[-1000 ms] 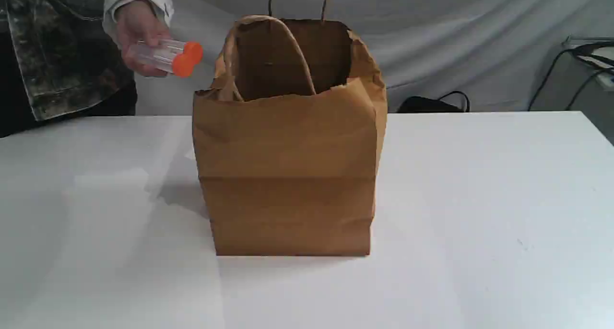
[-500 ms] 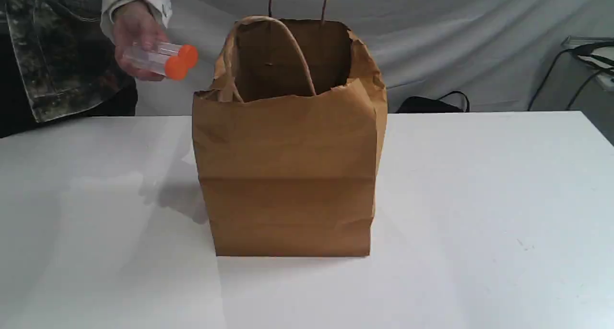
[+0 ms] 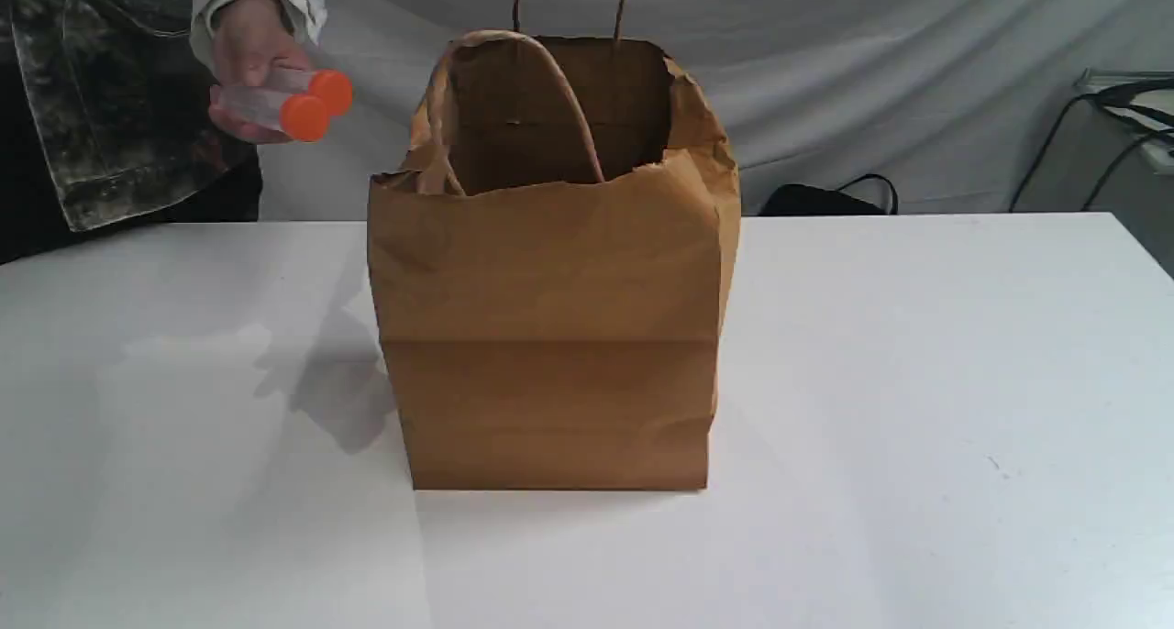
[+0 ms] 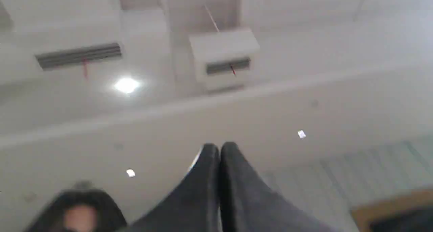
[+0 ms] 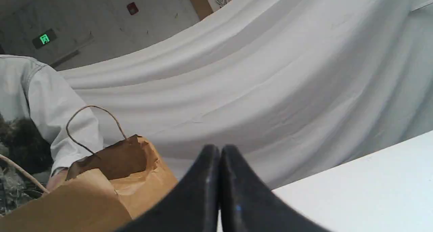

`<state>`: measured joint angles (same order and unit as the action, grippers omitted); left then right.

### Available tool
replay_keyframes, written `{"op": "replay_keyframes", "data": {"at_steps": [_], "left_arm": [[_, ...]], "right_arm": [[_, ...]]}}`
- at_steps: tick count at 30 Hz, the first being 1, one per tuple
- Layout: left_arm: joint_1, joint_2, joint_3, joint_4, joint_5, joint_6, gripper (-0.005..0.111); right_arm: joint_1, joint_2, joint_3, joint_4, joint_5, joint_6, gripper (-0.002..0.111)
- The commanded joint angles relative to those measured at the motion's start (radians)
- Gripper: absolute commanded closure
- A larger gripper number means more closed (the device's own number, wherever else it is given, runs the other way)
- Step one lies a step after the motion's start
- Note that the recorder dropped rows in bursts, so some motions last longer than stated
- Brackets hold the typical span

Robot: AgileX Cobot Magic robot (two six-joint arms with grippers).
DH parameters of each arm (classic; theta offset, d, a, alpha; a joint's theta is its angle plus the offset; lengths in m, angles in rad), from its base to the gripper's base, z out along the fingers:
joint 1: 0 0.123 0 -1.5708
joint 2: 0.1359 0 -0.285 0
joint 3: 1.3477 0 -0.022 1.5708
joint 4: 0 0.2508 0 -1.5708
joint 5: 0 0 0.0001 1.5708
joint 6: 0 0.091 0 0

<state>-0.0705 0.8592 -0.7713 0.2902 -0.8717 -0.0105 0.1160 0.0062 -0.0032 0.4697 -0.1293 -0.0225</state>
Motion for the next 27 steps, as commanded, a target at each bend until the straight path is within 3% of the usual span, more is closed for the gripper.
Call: {"op": "replay_keyframes", "data": {"at_steps": [1,5,8,12,14,16,19,20,22,24,27], "left_arm": [[0.002,0.154,-0.203,0.277,0.410,-0.305,0.107],[0.002,0.296,-0.411,0.602,0.753,-0.744,0.107],[0.002,0.369,-0.465,0.738,0.850,-0.914,0.107],[-0.020,0.432,-0.449,0.933,0.760,-0.923,0.107],[-0.033,0.459,-0.428,1.271,0.601,-0.923,0.107],[-0.050,0.473,-0.428,1.454,0.535,-0.889,0.107],[-0.107,0.473,-0.433,1.454,0.794,-0.720,0.107],[-0.132,0.473,-0.444,1.447,0.937,-0.672,0.107],[-0.166,0.473,-0.477,1.449,1.168,-0.683,0.107],[-0.173,0.473,-0.528,1.408,1.338,-0.812,0.107],[-0.170,0.473,-0.629,1.102,1.450,-0.695,0.107]], "right_arm": [[0.001,-0.006,0.003,-0.001,0.002,0.003,0.108],[0.001,-0.006,0.003,-0.001,0.002,0.003,0.108],[0.001,-0.006,0.003,-0.001,0.005,0.003,0.108],[0.001,-0.006,0.003,-0.001,0.005,0.003,0.108],[0.001,-0.006,0.003,-0.001,0.005,0.003,0.108],[0.001,-0.006,0.003,-0.001,0.005,0.003,0.108],[0.001,-0.006,0.003,-0.001,0.005,0.002,0.108],[0.001,-0.006,0.003,-0.001,0.005,0.002,0.108],[0.001,-0.006,0.003,-0.001,0.005,0.002,0.108],[0.001,-0.006,0.003,-0.001,0.004,0.002,0.108],[0.001,-0.006,0.003,-0.001,-0.001,0.002,0.108]]}}
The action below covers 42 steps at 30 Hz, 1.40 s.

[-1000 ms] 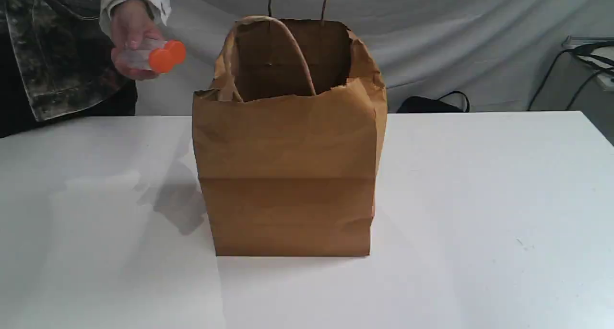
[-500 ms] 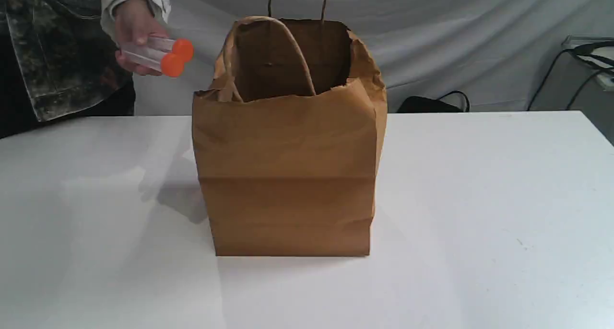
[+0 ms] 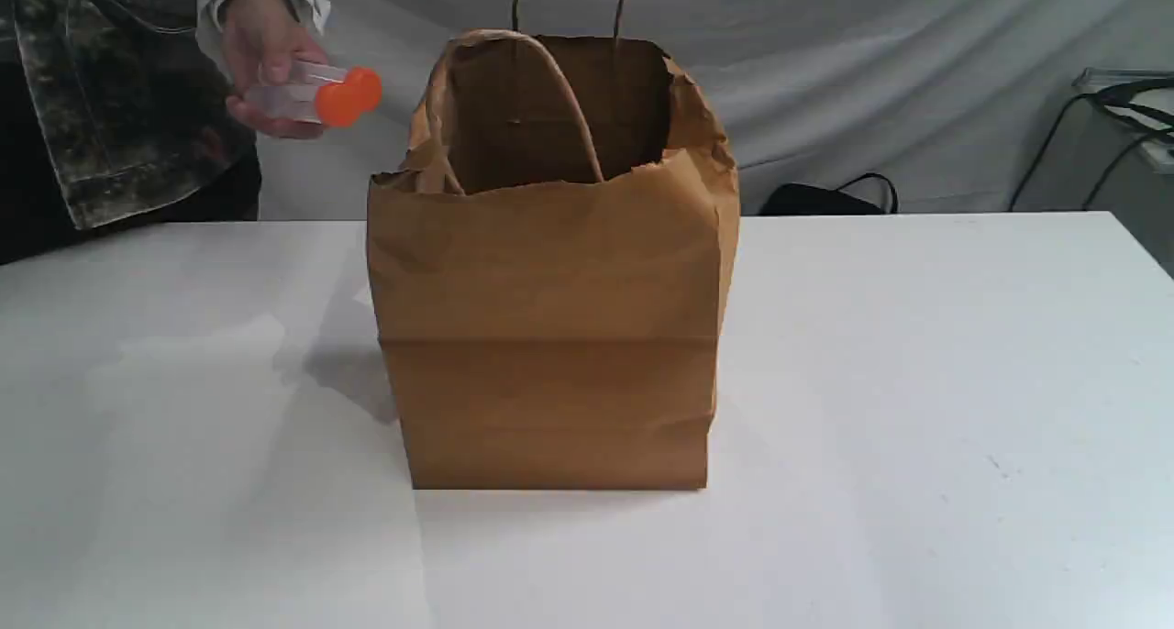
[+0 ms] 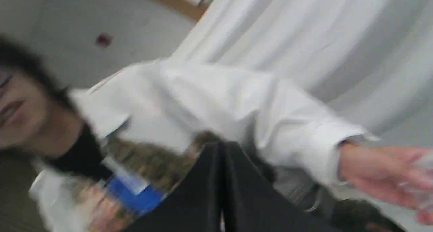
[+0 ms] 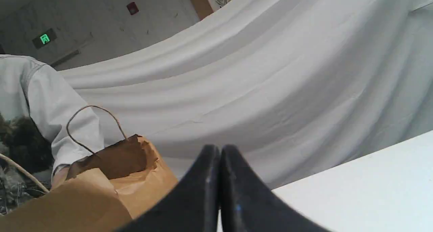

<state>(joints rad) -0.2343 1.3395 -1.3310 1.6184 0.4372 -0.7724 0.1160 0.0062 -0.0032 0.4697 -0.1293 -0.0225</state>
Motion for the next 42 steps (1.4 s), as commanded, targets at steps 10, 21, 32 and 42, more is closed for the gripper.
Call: {"op": "replay_keyframes", "data": {"at_steps": [10,21,32,42], "left_arm": [[0.044,0.146,-0.495,-1.618,0.590,0.930,0.107],[0.044,0.510,-0.795,-1.819,0.784,1.039,0.102],[0.044,0.760,-1.068,-1.843,0.784,1.035,0.086],[0.044,0.886,-1.130,-2.028,0.784,1.046,0.086]], "right_arm": [[0.001,-0.006,0.003,-0.001,0.014,0.004,0.108],[0.001,-0.006,0.003,-0.001,0.033,0.004,0.108],[0.001,-0.006,0.003,-0.001,0.035,0.004,0.108],[0.001,-0.006,0.003,-0.001,0.037,0.004,0.108]]}}
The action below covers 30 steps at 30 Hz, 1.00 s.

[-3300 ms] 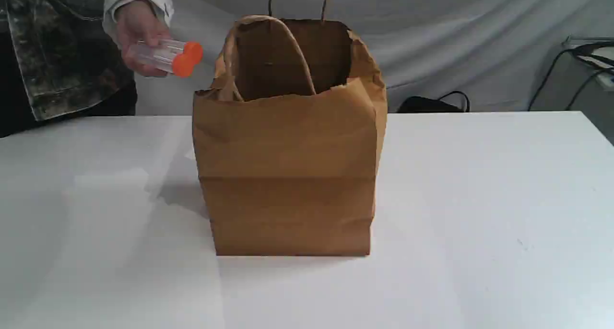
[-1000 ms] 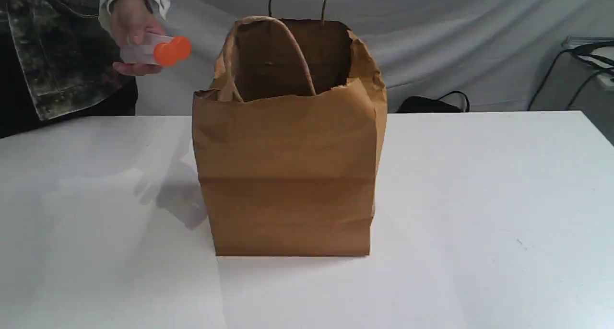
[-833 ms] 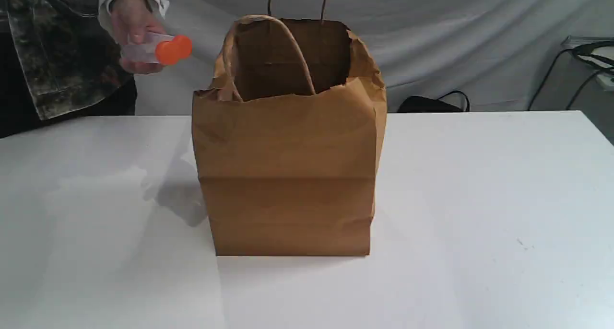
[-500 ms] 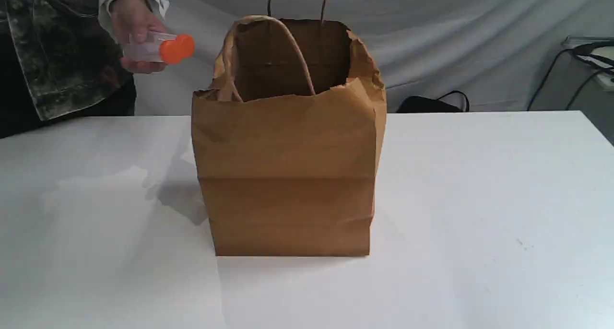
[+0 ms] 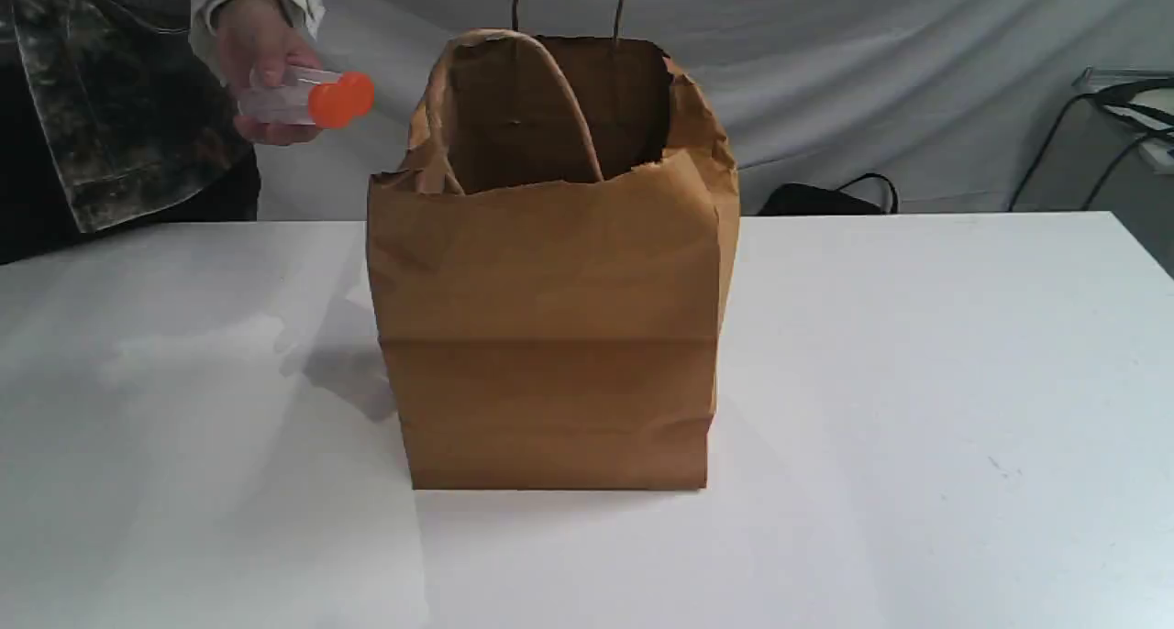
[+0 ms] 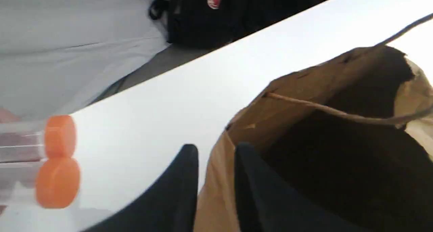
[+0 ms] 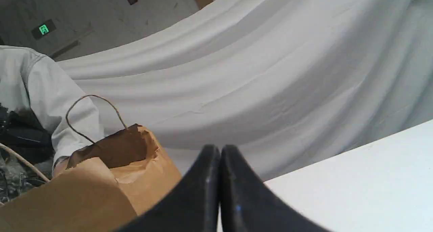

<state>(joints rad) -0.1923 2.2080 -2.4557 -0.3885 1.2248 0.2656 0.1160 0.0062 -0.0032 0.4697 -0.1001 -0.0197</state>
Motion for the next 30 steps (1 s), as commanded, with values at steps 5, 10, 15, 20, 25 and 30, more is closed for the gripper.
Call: {"op": "replay_keyframes", "data": {"at_steps": [5,10,15,20,25,30], "left_arm": [[0.002,0.033,-0.005,-0.042,-0.136,0.053,0.086],[0.002,0.031,-0.005,-0.173,-0.231,0.114,0.081],[0.002,0.036,-0.005,-0.170,-0.091,0.411,0.063],[0.002,0.032,-0.005,-0.175,-0.044,0.793,0.037],[0.002,0.032,-0.005,-0.184,-0.061,0.973,0.033],[0.002,0.032,-0.005,-0.184,-0.088,1.080,0.033]], "right_arm": [[0.001,-0.006,0.003,-0.001,0.014,0.001,0.108],[0.001,-0.006,0.003,-0.001,0.022,0.001,0.108],[0.001,-0.006,0.003,-0.001,0.030,0.001,0.108],[0.001,-0.006,0.003,0.009,0.034,0.001,0.108],[0.001,-0.006,0.003,0.009,0.036,0.001,0.108],[0.001,-0.006,0.003,0.009,0.036,0.001,0.108]]}}
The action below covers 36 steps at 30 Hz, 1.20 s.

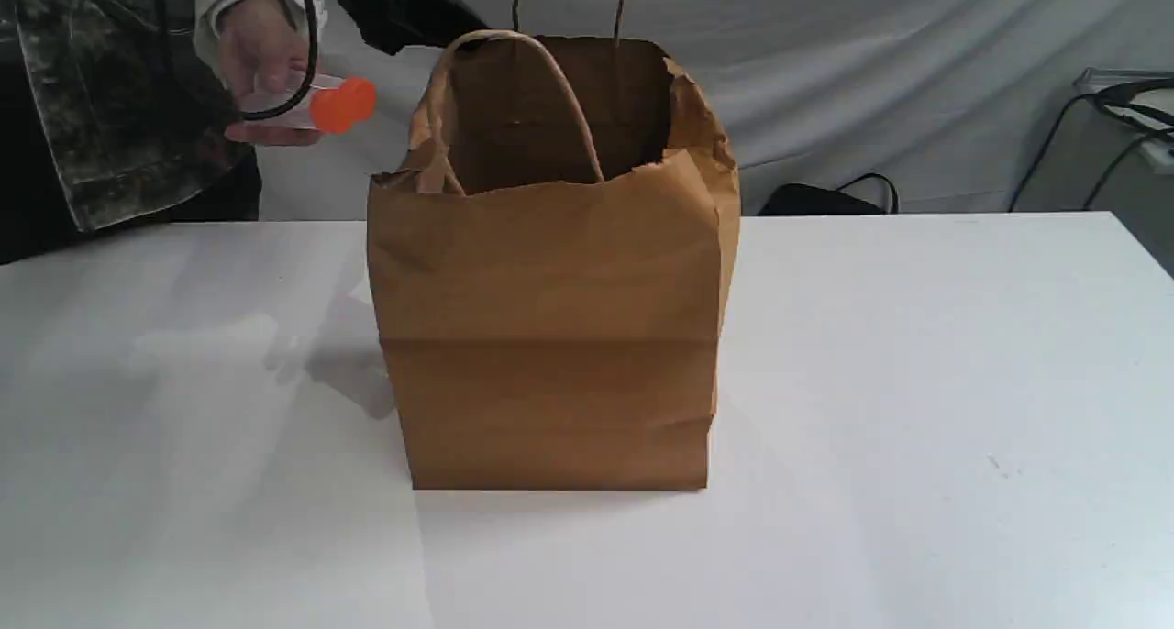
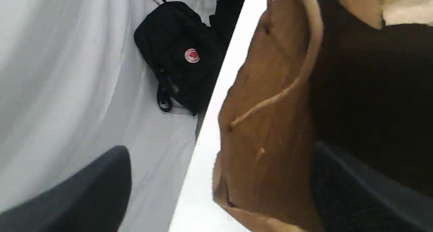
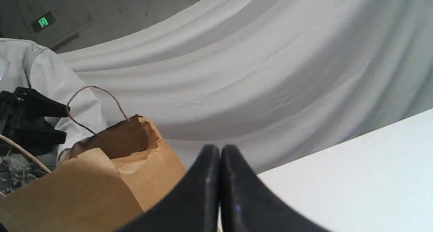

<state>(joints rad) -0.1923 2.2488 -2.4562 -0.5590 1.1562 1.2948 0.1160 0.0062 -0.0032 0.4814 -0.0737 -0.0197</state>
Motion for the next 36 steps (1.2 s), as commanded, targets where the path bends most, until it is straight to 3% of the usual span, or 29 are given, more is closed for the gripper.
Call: {"op": "replay_keyframes", "data": {"at_steps": [1,5,10,17,27,36], "left_arm": [[0.002,-0.009,-0.005,-0.014,-0.015,0.043,0.033],[0.002,0.001,-0.005,-0.014,-0.008,0.039,0.032],[-0.026,0.021,-0.005,0.016,-0.042,-0.002,0.022],[-0.085,0.068,-0.005,0.139,-0.086,-0.013,0.022],[-0.085,0.094,-0.005,0.152,-0.161,-0.077,0.023],[-0.085,0.094,0.025,0.154,-0.134,-0.197,0.048]], "right_arm": [[0.001,-0.006,0.003,-0.003,0.009,0.004,0.108],[0.001,-0.006,0.003,0.000,0.009,0.004,0.108],[0.001,-0.006,0.003,0.000,0.009,0.004,0.108],[0.001,-0.006,0.003,0.000,0.009,0.004,0.108],[0.001,-0.006,0.003,0.000,0.012,0.002,0.108],[0.001,-0.006,0.003,0.000,0.012,0.006,0.108]]}}
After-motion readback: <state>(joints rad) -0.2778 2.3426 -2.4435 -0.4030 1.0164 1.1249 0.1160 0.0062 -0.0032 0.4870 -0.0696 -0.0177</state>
